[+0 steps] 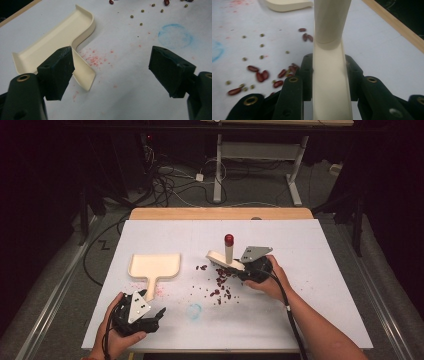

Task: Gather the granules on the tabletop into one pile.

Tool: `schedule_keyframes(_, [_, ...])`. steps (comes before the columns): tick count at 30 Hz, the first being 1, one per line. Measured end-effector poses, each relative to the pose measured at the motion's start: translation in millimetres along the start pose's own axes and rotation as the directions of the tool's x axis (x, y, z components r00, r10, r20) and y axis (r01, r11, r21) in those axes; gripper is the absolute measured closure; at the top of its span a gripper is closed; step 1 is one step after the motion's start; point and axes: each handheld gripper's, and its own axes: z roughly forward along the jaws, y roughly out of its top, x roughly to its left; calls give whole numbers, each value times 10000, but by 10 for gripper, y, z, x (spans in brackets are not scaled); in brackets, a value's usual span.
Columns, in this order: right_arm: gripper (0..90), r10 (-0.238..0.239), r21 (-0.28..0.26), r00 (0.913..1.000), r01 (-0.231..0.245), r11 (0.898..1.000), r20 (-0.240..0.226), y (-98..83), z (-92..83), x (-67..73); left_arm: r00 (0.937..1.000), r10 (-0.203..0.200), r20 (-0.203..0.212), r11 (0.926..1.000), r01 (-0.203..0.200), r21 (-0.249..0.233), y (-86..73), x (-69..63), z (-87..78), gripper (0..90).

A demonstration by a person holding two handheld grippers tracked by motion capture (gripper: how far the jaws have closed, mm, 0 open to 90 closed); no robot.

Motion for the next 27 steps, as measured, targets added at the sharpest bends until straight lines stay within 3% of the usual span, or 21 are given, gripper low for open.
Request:
schedule_keyframes(2, [670, -147, 6, 9997, 148, 9999, -200, -11, -49, 65, 9999, 168, -24, 9998, -169, -79, 5, 2, 1, 197])
schedule_keyframes(7, [670, -449, -115, 9967, 442, 9990, -674, -36, -151, 217, 10000, 6, -12, 10000, -6, -3, 3, -11, -12, 197])
schedule_keyframes(12, [671, -590, -225, 9956, 575, 9981, -724, -60, -227, 309, 10000, 0, -37, 10000, 0, -37, 14, -10, -18, 196])
schedule_keyframes(21, [671, -342, -587, 9993, 332, 9977, -155, 27, -310, 153, 10000, -23, -48, 10000, 22, -79, 16, -6, -19, 197])
schedule_keyframes(26, [671, -280, -723, 9991, 302, 9969, 309, 177, -235, 11, 10000, -21, -9, 10000, 21, -68, 14, 1, -10, 196])
schedule_keyframes(27, [671, -272, -709, 9986, 304, 9970, 459, 212, -201, -16, 9999, 154, -23, 9998, -154, -130, 17, 11, -1, 197])
